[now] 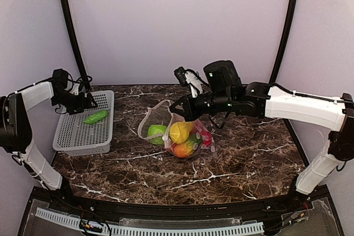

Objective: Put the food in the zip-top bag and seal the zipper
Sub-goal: Pick up the fake vegetable from the bin.

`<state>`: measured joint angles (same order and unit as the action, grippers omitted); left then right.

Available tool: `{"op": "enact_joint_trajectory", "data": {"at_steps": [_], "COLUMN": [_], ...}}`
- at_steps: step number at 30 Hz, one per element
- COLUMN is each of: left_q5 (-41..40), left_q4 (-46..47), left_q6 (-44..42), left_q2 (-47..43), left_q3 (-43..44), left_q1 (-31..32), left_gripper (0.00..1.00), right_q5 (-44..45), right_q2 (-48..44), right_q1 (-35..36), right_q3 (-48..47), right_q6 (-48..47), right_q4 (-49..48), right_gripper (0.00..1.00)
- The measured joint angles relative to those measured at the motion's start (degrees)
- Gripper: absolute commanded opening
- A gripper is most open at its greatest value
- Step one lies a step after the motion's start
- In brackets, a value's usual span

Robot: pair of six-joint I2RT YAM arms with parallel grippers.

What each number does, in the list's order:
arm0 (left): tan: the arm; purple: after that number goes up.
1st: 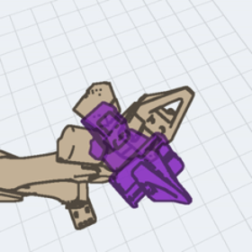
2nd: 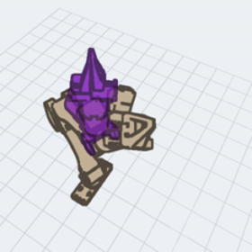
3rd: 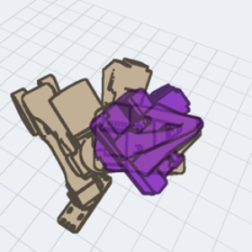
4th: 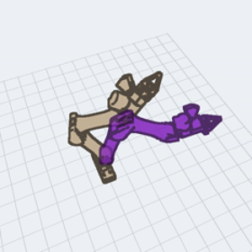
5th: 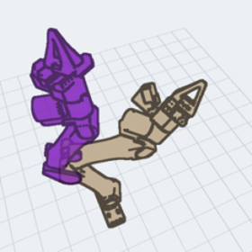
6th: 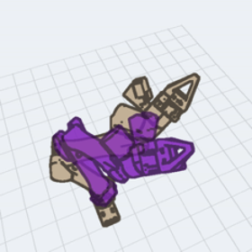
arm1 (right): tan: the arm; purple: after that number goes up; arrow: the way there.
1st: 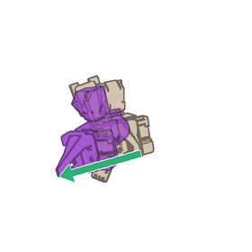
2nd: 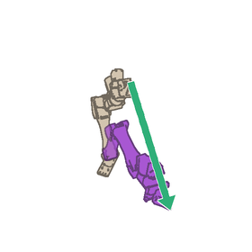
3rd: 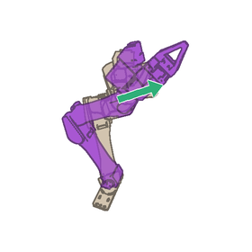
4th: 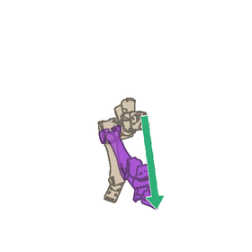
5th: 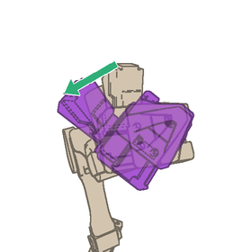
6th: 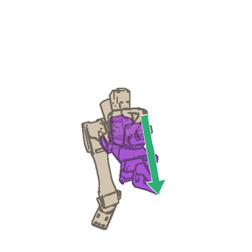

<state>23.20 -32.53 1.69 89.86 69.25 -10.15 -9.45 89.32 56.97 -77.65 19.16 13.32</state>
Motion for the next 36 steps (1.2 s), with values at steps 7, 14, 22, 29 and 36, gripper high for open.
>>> {"op": "enact_joint_trajectory", "data": {"at_steps": [7, 14, 22, 29, 36], "left_q5": [-1.4, -2.89, 1.42, 2.47, 0.72], "left_q4": [3.56, 5.33, 5.27, 1.97, 1.46], "left_q6": [-1.57, -2.82, -3.02, -2.99, -2.93], "left_q2": [7.78, 11.63, 13.29, 13.4, 14.43], "left_q3": [0.15, 0.37, 0.85, 0.85, 0.87], "left_q1": [-1.64, -2.38, -2.49, -2.49, -2.49], "left_gripper": [0.91, 0.91, 0.9, 0.89, 0.69], "right_q5": [0.22, 0.31, 0.35, 0.76, 0.74], "right_q2": [0.0, 0.0, 0.0, -0.42, -0.55], "right_q1": [0.0, 0.0, 0.0, 0.0, 0.0], "right_q3": [0.02, 0.04, 0.07, 0.72, 0.74], "right_q6": [-0.02, 0.0, 0.02, 0.24, 0.44], "right_q4": [-0.02, -0.02, -0.02, -0.04, -0.04], "right_gripper": [0.0, 0.0, 0.0, 0.0, 0.0]}}
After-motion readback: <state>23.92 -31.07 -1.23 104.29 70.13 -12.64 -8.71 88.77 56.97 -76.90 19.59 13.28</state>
